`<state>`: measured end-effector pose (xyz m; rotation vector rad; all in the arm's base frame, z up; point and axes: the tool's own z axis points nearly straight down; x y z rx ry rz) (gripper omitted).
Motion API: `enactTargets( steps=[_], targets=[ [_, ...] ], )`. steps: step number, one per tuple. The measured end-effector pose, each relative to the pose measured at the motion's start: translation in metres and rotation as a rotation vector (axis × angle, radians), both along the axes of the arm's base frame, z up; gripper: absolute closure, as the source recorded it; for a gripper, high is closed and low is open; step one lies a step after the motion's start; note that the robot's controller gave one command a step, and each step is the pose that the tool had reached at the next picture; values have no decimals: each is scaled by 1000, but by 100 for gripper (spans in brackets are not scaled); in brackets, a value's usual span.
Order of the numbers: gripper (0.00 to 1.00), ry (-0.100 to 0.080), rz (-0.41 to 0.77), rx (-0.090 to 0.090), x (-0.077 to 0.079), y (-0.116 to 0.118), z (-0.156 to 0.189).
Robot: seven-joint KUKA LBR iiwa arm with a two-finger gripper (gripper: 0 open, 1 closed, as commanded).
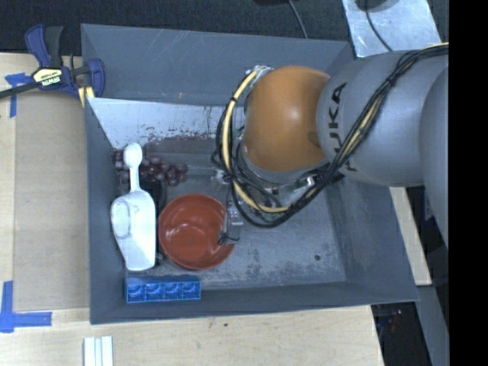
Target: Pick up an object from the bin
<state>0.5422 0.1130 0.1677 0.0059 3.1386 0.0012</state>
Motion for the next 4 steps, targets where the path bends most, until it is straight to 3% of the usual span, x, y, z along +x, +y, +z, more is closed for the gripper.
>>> enactTargets(
  steps=[1,2,3,4],
  targets=[
    [0,0,0,0,0,0,0],
    [0,-6,190,0,22,22,-29],
    [0,-2,280,-2,21,7,-55],
    [0,-15,441,0,32,18,-95]
  ],
)
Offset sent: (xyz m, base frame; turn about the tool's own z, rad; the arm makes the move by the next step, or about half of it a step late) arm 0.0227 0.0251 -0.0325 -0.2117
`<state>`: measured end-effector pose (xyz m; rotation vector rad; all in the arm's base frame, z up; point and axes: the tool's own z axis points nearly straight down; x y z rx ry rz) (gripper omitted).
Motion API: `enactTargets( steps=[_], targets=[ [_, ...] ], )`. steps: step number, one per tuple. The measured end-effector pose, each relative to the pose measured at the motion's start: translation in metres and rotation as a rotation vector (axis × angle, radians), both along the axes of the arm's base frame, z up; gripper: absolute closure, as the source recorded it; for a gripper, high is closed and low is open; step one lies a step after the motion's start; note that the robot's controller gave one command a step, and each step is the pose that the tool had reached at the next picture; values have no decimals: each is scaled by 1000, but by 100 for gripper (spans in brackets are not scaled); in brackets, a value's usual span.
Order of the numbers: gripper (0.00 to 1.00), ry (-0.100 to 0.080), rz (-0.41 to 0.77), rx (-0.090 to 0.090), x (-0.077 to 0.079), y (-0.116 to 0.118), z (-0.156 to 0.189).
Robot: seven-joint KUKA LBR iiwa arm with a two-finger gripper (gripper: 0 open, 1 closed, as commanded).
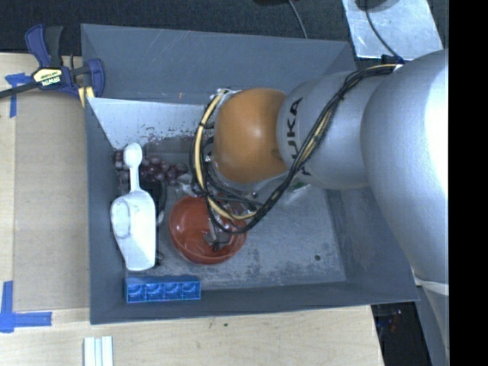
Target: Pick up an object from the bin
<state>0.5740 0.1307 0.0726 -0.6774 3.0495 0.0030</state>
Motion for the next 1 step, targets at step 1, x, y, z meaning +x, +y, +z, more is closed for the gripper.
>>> enactTargets(
  steps=[1],
  targets=[
    [100,5,-316,5,6,-9,9]
  ],
)
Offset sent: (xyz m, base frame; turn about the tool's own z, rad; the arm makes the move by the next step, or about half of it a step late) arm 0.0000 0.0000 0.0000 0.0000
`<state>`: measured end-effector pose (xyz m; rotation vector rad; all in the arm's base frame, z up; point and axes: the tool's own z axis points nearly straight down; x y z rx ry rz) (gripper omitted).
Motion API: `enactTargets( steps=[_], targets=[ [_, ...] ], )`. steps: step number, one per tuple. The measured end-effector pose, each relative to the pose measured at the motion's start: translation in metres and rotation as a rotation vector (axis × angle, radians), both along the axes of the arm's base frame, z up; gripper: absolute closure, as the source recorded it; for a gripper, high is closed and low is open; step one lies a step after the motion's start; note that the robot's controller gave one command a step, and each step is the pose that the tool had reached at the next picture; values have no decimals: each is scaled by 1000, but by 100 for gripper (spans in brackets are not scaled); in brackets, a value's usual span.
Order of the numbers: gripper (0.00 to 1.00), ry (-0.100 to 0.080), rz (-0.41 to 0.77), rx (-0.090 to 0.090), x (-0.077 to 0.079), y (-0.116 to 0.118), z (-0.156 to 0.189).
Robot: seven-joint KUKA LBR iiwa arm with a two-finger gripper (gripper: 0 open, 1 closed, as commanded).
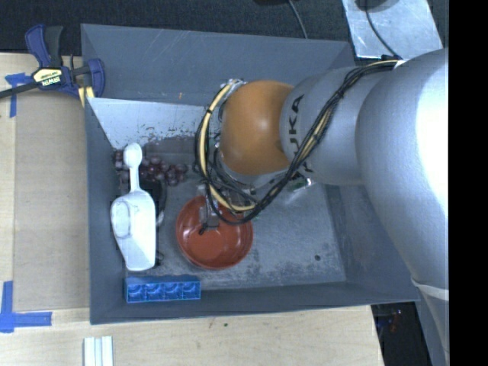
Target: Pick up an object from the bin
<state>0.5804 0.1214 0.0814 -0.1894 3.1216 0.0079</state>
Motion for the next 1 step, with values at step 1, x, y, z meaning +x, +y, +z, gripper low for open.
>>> enactTargets(
  steps=[1],
  targets=[
    [100,0,0,0,0,0,0]
  ],
)
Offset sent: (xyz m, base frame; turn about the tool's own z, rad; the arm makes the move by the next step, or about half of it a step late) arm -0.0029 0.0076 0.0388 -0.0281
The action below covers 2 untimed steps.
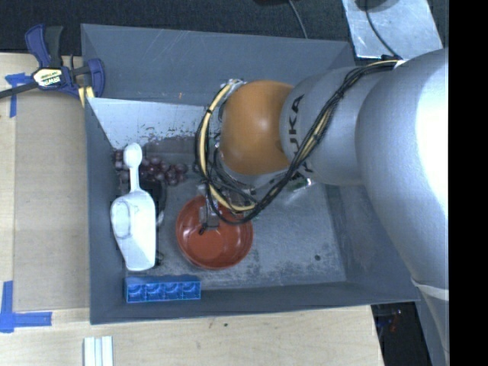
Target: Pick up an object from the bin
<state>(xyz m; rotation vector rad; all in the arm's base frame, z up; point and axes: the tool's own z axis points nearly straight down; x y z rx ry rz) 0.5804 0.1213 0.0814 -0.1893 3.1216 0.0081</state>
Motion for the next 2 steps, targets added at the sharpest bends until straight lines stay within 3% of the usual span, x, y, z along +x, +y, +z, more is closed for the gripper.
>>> enactTargets(
  steps=[1,2],
  targets=[
    [100,-6,27,1,-1,7,40],
    [100,-10,3,2,24,15,150]
  ],
)
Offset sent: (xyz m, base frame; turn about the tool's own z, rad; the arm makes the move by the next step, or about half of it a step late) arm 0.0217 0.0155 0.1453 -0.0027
